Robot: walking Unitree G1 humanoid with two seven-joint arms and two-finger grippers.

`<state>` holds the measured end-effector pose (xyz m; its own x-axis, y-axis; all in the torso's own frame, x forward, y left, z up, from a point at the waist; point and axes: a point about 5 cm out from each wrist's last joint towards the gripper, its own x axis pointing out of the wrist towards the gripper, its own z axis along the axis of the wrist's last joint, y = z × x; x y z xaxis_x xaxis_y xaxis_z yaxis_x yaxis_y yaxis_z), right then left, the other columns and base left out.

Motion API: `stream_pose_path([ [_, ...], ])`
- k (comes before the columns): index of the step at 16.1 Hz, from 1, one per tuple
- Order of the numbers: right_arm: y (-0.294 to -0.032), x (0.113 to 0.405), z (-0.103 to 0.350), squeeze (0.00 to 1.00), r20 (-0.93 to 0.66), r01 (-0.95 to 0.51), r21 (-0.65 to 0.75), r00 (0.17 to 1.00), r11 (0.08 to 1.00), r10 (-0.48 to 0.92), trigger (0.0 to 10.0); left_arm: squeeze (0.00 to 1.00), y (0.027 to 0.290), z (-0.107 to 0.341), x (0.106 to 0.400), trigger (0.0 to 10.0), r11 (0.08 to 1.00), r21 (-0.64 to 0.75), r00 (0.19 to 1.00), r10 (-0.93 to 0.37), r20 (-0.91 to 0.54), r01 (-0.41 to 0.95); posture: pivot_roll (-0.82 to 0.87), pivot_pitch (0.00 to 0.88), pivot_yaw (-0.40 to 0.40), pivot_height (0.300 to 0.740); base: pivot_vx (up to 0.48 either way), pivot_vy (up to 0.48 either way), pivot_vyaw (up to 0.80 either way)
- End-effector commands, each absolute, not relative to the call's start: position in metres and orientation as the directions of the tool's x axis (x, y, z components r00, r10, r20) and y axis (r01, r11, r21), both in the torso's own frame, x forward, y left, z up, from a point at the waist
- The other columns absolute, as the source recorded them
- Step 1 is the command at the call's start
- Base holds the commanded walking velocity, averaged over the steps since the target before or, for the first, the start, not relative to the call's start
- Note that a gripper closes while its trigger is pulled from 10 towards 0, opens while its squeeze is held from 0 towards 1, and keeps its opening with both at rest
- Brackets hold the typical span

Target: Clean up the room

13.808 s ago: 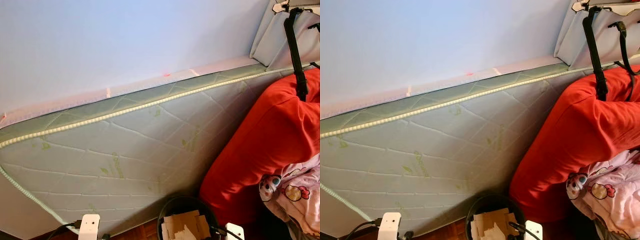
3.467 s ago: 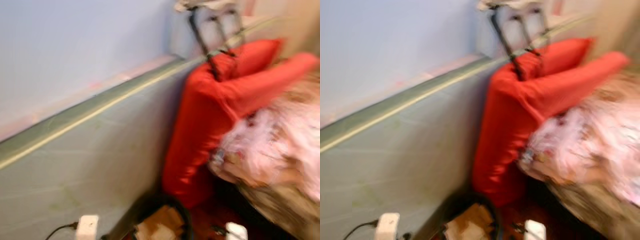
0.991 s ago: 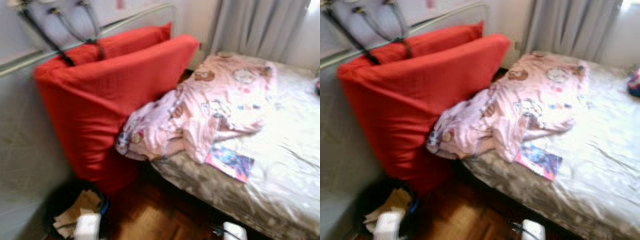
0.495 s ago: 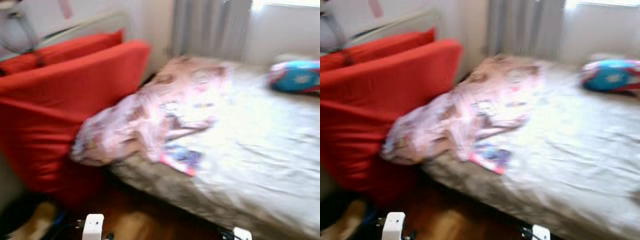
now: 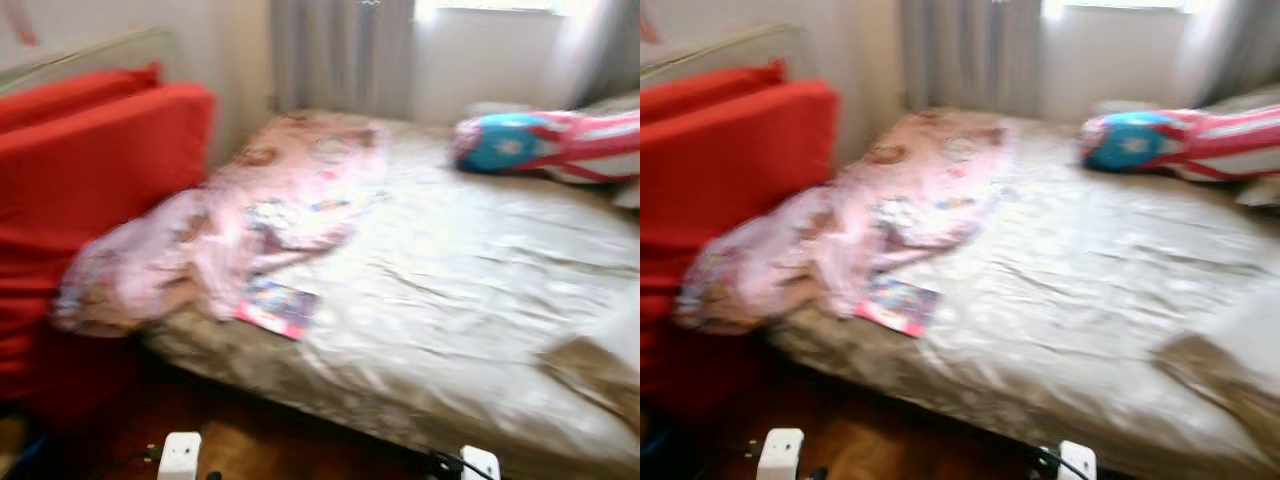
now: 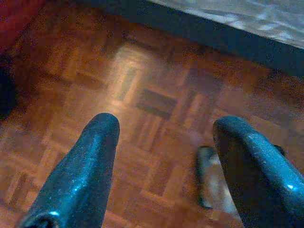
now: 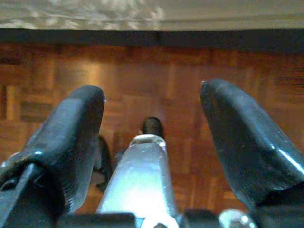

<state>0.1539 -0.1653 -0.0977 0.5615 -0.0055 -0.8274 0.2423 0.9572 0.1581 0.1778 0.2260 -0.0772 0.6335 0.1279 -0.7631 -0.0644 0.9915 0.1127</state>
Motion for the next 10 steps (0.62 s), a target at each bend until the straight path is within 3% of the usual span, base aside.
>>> stream_pose_path([
  [1,-0.1678,0.1913,-0.0817,0.0,-0.792,0.083,0.084,0.61,0.993,0.016,10.0,0.0,0.2171,-0.078,0.1817,10.0,0.998,0.055,0.622,0.066,-0.78,-0.037,0.1,0.0,-0.107,0.74,0.0,-0.386,-0.77],
  [7,-0.1643,0.1938,-0.0806,0.0,-0.788,0.076,0.083,0.615,0.994,0.019,10.0,0.0,0.2136,-0.0787,0.1818,10.0,0.998,0.051,0.621,0.06,-0.782,-0.031,0.1,0.0,-0.11,0.74,0.0,-0.386,-0.77],
  [10,-0.1645,0.1969,-0.0789,0.0,-0.78,0.079,0.086,0.626,0.993,0.018,10.0,0.0,0.2129,-0.0784,0.1828,10.0,0.998,0.05,0.622,0.059,-0.781,-0.032,0.1,0.0,-0.113,0.74,0.0,-0.386,0.0],
])
